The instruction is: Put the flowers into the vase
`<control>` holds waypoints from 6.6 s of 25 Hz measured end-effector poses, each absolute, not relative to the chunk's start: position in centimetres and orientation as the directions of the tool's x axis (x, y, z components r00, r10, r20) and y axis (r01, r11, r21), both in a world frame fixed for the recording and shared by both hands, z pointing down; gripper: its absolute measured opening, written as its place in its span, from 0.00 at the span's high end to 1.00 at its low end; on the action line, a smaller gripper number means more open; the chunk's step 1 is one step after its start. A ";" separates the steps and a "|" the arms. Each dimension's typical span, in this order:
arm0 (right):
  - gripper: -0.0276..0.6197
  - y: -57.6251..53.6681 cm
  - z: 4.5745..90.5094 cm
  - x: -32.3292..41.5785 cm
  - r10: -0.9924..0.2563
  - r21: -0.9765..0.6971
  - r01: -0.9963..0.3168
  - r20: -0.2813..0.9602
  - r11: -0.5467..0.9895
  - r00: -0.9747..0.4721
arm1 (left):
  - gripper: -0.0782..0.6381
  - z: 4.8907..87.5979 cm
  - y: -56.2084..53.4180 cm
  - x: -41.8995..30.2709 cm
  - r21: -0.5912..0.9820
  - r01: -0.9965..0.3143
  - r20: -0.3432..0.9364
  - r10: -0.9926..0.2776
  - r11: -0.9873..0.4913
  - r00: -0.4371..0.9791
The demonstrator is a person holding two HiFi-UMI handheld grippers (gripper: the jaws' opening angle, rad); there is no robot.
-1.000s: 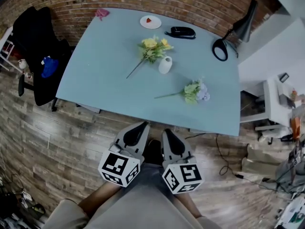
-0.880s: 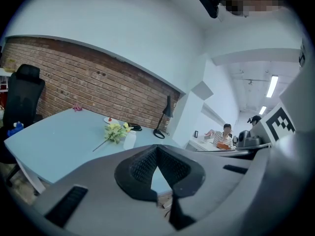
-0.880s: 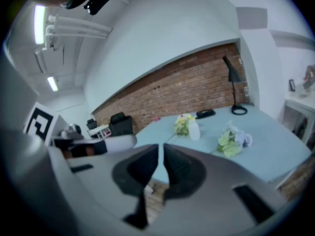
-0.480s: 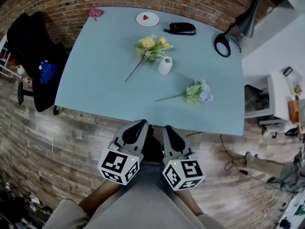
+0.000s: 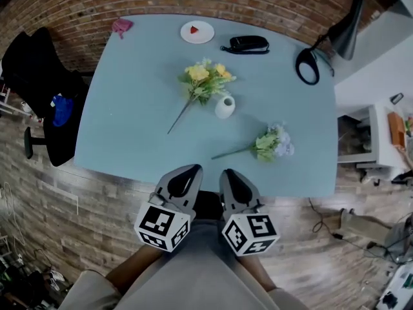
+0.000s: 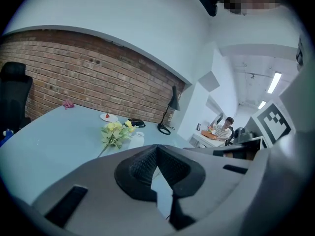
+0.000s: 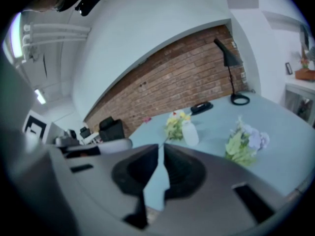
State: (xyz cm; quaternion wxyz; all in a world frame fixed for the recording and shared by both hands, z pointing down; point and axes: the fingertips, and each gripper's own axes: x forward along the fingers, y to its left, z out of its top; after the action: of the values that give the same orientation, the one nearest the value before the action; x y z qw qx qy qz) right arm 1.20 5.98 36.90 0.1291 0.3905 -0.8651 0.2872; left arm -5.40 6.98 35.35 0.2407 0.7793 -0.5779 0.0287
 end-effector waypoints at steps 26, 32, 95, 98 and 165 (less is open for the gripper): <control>0.82 -5.7 40.8 1.1 -0.652 -0.484 -0.829 0.538 0.280 -0.534 | 0.87 37.8 -6.1 -5.1 0.327 -0.869 0.386 -0.787 -0.372 0.482; 0.69 -5.6 43.9 3.1 -0.644 -0.503 -0.856 0.618 0.117 -0.451 | 0.87 39.4 -6.8 -4.5 0.340 -0.844 0.418 -0.737 -0.415 0.531; 0.88 -6.6 56.0 11.4 -0.526 -0.710 -0.472 0.704 -0.523 -0.477 | 0.87 44.5 -10.8 -0.3 0.422 -0.804 0.471 -0.656 -0.420 0.590; 0.88 -7.3 55.4 11.5 -0.551 -0.728 -0.475 0.685 -0.494 -0.476 | 0.87 44.3 -10.6 -0.6 0.424 -0.808 0.468 -0.665 -0.409 0.582; 0.88 -16.4 33.6 2.8 -0.786 -0.601 -0.756 0.323 0.259 -0.527 | 0.87 41.5 -6.5 -7.2 0.520 -0.782 0.363 -0.739 -0.344 0.567</control>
State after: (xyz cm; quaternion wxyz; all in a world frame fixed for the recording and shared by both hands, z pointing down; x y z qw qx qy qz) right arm 2.81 -16.38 33.61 -0.0205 0.4859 -0.7933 0.3663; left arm -7.15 -6.48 41.55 0.3354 0.8191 -0.4642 0.0316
